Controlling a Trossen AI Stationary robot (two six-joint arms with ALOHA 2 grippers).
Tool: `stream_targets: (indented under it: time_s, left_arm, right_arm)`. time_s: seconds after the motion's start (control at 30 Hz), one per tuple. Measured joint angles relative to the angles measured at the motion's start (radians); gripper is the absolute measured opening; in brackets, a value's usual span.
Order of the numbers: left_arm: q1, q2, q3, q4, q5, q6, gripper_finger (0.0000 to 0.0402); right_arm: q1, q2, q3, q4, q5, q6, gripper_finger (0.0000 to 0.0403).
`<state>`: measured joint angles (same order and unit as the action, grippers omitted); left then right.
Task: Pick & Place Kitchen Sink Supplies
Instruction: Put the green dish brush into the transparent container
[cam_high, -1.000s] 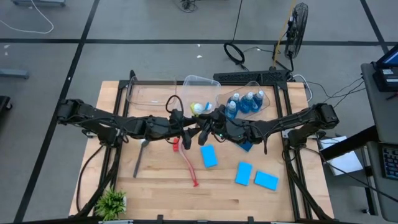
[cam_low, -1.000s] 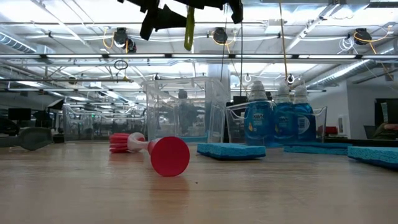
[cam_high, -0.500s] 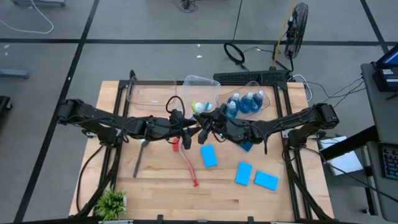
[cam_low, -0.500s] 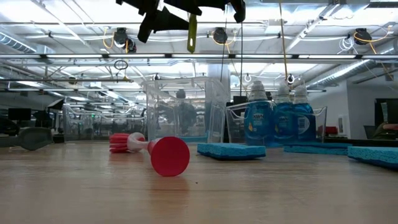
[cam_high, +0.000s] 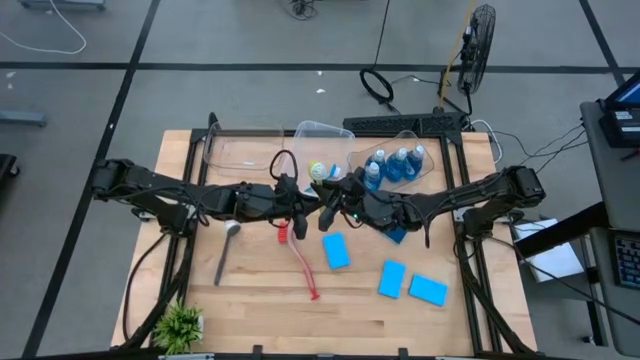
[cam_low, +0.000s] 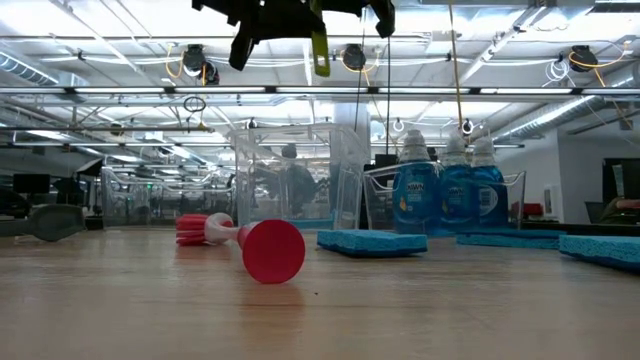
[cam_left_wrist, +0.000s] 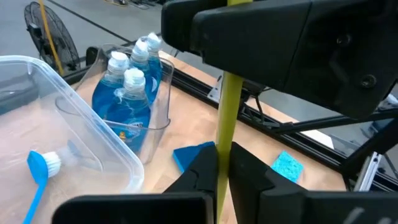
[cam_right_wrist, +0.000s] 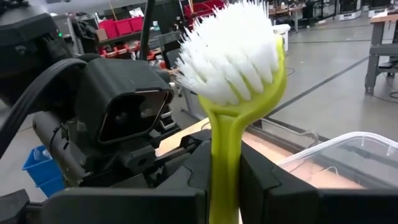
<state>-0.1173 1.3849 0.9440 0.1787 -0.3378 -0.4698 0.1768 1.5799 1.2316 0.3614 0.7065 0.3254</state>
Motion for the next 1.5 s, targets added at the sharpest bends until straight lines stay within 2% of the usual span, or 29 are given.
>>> stream_targets:
  time_s: [0.43, 0.63, 1.07, 1.3, 1.5]
  left_arm:
    - [0.0, 0.0, 0.0, 0.0, -0.001, -0.007, 0.0018]
    - [0.0, 0.0, 0.0, -0.002, -0.008, -0.011, 0.0018]
    - [0.0, 0.0, 0.0, -0.056, -0.032, -0.032, 0.0018]
    - [0.001, -0.02, 0.0, -0.09, -0.033, -0.034, 0.0018]
    - [0.0, -0.078, -0.002, -0.194, -0.06, -0.038, 0.0018]
  right_arm:
    - [0.0, 0.0, 0.0, 0.001, -0.005, -0.028, 0.0045]
    - [0.011, -0.001, 0.0, 0.0, -0.004, -0.079, 0.0086]
    - [0.018, -0.018, 0.0, -0.02, -0.003, -0.081, 0.0196]
    - [0.018, -0.043, 0.002, -0.111, 0.002, -0.084, 0.0221]
    - [0.023, -0.087, 0.0, -0.234, 0.008, -0.081, 0.0221]
